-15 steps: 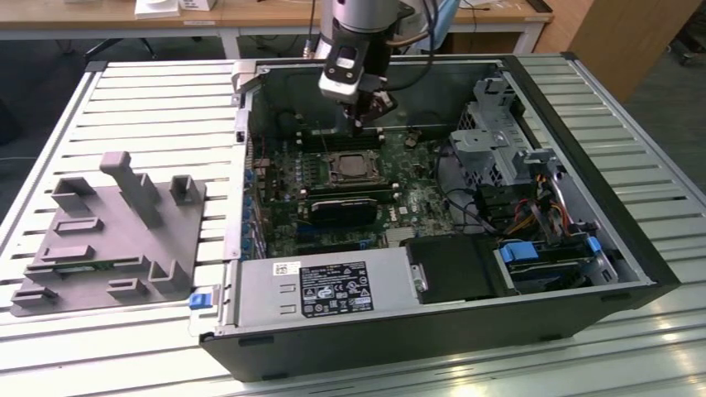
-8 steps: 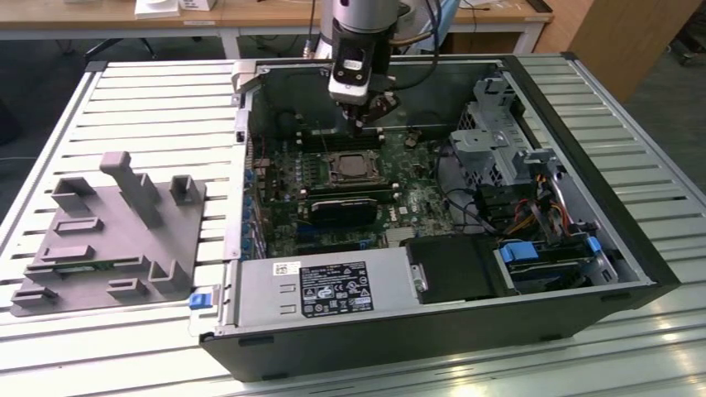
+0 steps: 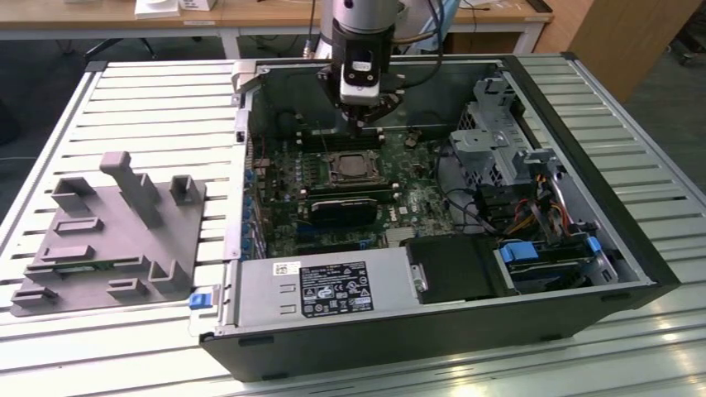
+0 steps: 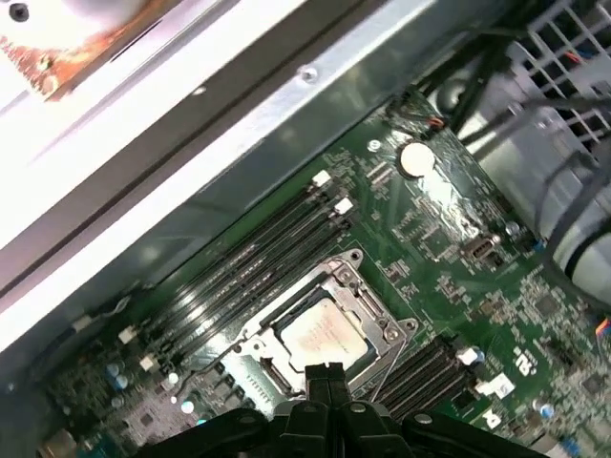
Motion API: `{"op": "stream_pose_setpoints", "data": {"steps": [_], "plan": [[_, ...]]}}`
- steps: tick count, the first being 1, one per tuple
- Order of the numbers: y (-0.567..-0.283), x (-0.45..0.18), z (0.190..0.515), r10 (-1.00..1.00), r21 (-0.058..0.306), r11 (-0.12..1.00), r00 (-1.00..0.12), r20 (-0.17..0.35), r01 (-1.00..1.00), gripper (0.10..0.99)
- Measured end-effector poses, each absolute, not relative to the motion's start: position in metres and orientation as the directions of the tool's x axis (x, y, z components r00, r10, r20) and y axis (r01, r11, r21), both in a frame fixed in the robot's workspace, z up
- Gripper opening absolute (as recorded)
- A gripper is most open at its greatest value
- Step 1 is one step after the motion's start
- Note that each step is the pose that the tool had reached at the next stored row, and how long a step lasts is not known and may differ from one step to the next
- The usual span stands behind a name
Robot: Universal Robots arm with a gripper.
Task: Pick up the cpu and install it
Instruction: 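Install the first cpu locking lever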
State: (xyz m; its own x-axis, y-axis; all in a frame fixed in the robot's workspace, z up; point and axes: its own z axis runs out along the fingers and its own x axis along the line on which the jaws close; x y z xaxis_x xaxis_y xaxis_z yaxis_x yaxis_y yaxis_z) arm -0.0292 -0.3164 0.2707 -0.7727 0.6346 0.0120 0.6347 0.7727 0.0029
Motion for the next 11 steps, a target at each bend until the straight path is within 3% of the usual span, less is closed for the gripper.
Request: {"op": "stream_pose_setpoints", "data": {"steps": [11], "plan": [[-0.3164, -0.0292, 0.2704, 0.49, 0.003, 0.872, -0.872, 0.012, 0.49, 0.106]]}}
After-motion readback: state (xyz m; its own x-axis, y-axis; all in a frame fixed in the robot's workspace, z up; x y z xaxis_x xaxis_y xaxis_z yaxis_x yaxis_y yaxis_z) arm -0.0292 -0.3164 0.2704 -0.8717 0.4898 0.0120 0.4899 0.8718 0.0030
